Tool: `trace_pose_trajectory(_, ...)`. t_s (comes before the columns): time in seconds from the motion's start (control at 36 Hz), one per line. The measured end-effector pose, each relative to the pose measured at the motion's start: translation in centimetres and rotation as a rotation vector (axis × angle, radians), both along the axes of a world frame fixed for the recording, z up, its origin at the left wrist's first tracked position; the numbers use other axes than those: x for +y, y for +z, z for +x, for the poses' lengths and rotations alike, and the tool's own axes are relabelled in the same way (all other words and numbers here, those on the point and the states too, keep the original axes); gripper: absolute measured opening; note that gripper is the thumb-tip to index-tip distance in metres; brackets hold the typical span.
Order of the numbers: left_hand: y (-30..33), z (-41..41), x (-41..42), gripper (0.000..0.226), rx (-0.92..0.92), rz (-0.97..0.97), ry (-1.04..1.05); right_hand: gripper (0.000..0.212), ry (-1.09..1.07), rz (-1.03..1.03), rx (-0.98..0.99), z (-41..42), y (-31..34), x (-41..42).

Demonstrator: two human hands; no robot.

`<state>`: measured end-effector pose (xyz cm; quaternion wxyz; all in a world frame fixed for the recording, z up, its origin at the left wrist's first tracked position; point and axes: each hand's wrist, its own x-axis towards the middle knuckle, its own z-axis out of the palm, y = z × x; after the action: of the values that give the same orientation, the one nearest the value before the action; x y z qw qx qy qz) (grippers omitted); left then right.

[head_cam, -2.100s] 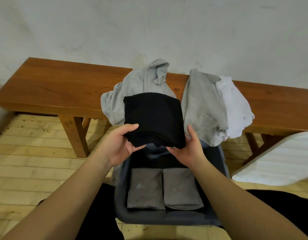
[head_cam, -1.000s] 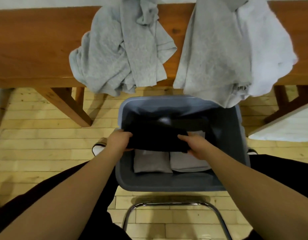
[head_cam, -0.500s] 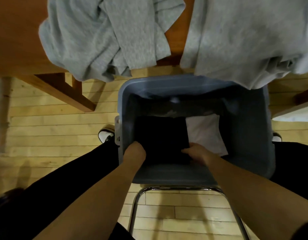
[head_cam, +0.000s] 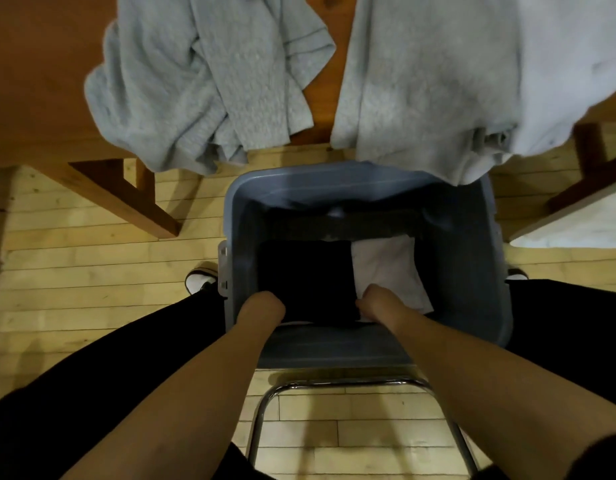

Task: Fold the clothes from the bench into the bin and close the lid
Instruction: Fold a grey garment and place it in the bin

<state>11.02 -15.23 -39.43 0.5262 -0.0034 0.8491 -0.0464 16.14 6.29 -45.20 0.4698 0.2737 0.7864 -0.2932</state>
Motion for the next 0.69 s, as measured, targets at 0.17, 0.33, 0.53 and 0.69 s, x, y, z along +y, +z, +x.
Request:
trace_pose_trajectory(0.17, 3.5, -1.4, 2.1, 0.032, 0.189, 0.295, 0.398, 0.027, 0.188, -0.082, 0.025, -1.4, 5.6, 0.7)
trace_pose_trajectory(0.33, 10.9, -4.0, 3.7, 0.018, 0.471, 0.553, 0.383, 0.021, 0.224, -0.148, 0.378, -5.2, 15.5, 0.6)
trace_pose_trajectory(0.53, 19.7, -7.8, 1.6, 0.012, 1.116, 0.787, 0.247, 0.011, 0.341, -0.114, 1.103, -10.4, 26.1, -0.8)
trace_pose_trajectory(0.69, 21.5, -11.9, -0.6, 0.038, 1.261, 0.592, 0.083, 0.038, 0.694, 0.115, 1.388, -15.9, 28.4, -3.1)
